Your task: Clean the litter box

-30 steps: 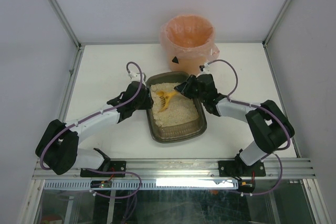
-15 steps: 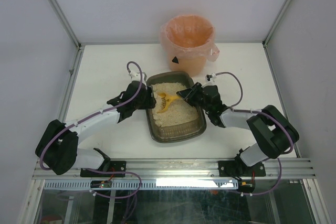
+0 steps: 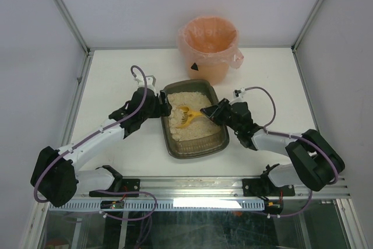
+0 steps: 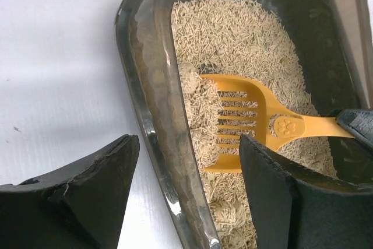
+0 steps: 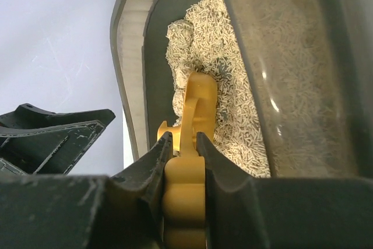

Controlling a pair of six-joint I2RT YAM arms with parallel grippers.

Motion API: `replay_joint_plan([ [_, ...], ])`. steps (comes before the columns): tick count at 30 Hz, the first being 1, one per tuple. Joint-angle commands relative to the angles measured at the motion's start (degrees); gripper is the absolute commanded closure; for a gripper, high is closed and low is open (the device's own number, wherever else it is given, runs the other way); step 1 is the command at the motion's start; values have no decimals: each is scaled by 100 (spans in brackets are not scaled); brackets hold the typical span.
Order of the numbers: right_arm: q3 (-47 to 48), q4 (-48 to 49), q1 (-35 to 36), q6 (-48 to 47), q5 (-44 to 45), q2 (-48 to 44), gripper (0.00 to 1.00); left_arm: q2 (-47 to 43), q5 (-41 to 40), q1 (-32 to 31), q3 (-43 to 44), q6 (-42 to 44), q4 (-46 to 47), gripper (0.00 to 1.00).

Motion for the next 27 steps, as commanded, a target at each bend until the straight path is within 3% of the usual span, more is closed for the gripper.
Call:
replay_joint_plan([
  [1,-279,727,-200,208,-316,-393,100,-297,-167,79,265,100,17,28],
  [13,-873,1304,-759,456,-722,-1017,100,-388,-185,119,286,109,-38,28],
  [24,-1132,1427,-1631,637,-1653,-1596,100,-737,-282,131,368,203,-53,24],
  [27,-1184,2020,-1652,1002,-1860,-1391,100,-836,-396,137,342,229,-53,23],
])
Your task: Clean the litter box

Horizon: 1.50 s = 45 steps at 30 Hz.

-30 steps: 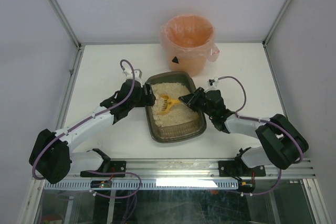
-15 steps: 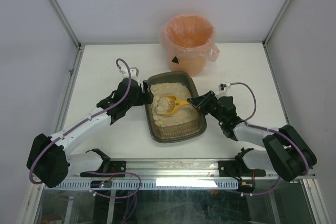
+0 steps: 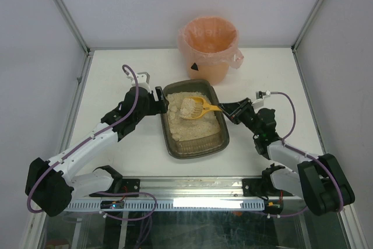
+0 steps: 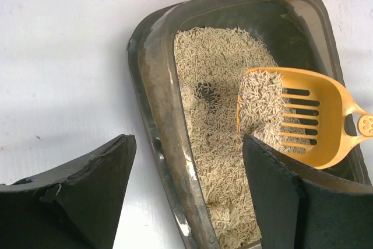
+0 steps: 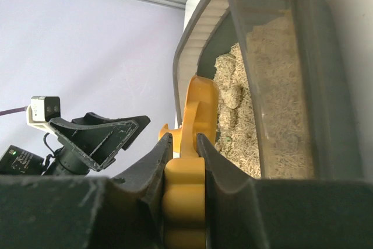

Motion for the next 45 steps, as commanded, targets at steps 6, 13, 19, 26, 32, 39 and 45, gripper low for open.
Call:
replay_joint_plan([
  [6,-314,2000,-480,1157,-692,373,100,-378,-245,62,222,161,87,23],
  [13,-594,3133,-909,1749,-1015,783,100,-452,-273,65,178,148,70,22],
  [19,-804,3878,-1032,2141,-1108,1152,100,-397,-275,62,220,173,68,22],
  [26,-764,3979,-1123,2227,-1296,1374,100,-341,-214,62,248,128,74,22],
  [32,-808,3827,-1317,2229,-1279,1334,100,-331,-233,62,220,132,70,22],
  [39,-607,3239,-1311,2007,-1391,1103,100,-248,-188,65,229,106,93,22],
  [45,-624,2802,-1426,1853,-1363,893,100,-184,-160,63,245,102,108,22],
])
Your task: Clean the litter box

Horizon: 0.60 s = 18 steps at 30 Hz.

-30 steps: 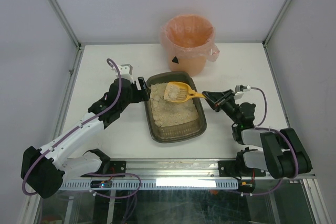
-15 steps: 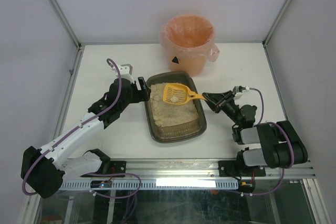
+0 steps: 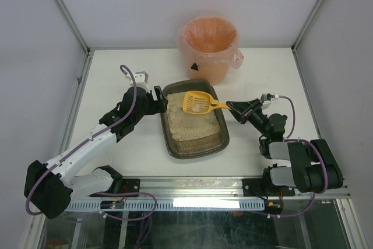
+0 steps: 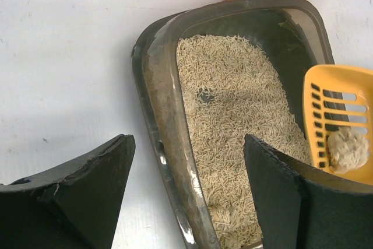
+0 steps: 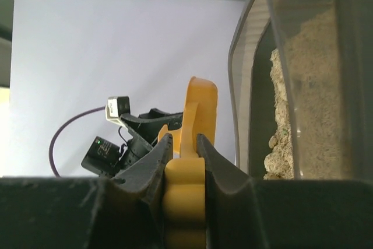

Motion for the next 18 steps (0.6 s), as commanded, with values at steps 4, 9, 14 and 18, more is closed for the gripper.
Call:
replay_joint_plan([
  [4,177,-183,15,-349,-186,-293,100,3,-97,64,186,20,140,21],
  [9,351,-716,59,-595,-283,-494,100,30,-15,72,213,21,126,22],
  [14,131,-1278,-257,-524,81,-885,100,39,-11,72,216,25,130,21],
  [18,322,-1370,-157,-668,-138,-905,100,-13,-67,71,156,5,155,21],
])
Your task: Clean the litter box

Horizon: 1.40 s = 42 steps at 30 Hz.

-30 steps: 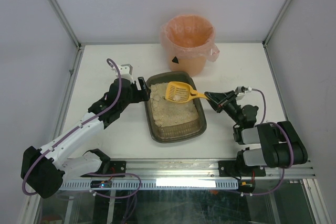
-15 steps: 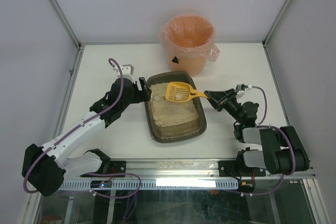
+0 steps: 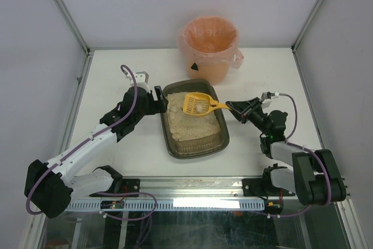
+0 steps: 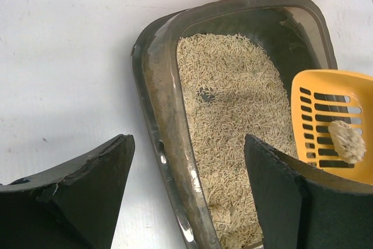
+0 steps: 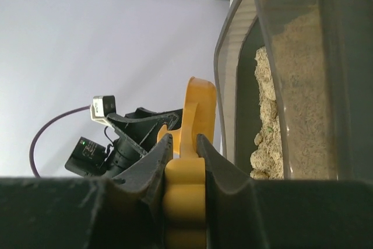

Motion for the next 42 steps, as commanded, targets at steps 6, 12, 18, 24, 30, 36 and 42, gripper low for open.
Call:
replay_joint_plan([
  [6,400,-32,114,-276,-300,-153,100,-50,-44,69,160,13,167,21],
  [12,564,-284,184,-469,-378,-167,100,-50,-28,69,181,24,173,21],
  [18,729,-742,161,-633,-378,-365,100,-105,-44,72,169,53,172,21],
  [24,655,-1123,57,-644,-203,-641,100,-202,-108,78,140,50,155,20],
  [30,352,-886,-56,-266,-24,-614,100,-183,-89,87,169,48,126,20],
  [36,343,-994,-362,15,-75,-754,100,-171,-80,95,185,31,140,20],
  [42,660,-1035,-281,-213,-365,-840,100,-226,-122,104,129,11,164,20],
])
